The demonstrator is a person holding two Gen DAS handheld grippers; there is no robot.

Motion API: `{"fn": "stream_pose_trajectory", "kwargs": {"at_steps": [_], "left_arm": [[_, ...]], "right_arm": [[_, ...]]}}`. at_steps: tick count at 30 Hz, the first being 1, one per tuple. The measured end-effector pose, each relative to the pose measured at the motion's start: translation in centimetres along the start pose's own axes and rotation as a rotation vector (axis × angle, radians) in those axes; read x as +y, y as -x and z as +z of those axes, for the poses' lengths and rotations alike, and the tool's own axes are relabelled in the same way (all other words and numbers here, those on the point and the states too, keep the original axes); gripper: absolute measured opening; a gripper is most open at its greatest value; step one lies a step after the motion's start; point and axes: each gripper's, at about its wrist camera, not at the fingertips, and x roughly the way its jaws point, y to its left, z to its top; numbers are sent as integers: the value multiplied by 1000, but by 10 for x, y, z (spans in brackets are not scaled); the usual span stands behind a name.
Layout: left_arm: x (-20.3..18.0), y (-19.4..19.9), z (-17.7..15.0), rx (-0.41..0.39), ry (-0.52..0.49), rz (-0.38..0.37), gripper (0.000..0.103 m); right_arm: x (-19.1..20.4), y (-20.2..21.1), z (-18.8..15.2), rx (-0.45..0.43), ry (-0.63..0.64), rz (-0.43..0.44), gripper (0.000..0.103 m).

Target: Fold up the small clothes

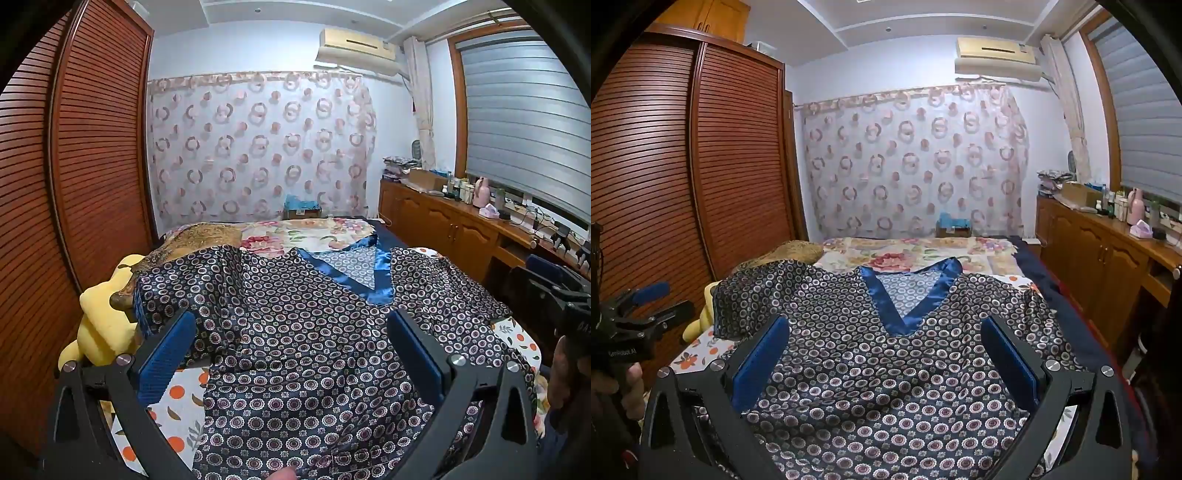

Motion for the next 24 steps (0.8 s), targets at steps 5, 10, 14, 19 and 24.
{"fn": "stream_pose_trajectory", "kwargs": {"at_steps": [5, 10, 14, 19, 24], "left_arm": [[2, -1, -1, -1, -2, 1, 103], [2, 0, -1, -2, -2, 3, 103], [2, 1, -1, -3, -4, 4, 103], [4, 1, -1, -5, -5, 4, 103], [5, 7, 4, -7, -6, 7, 103]], "right_arm": [[-1, 4, 2, -4, 2, 4, 103], [-1, 4, 1, -4, 2, 3, 103], [0, 4, 1, -3, 1, 3, 103], [0, 4, 2, -4, 1, 3, 103], [1, 4, 2, -6, 2, 2, 103]]}}
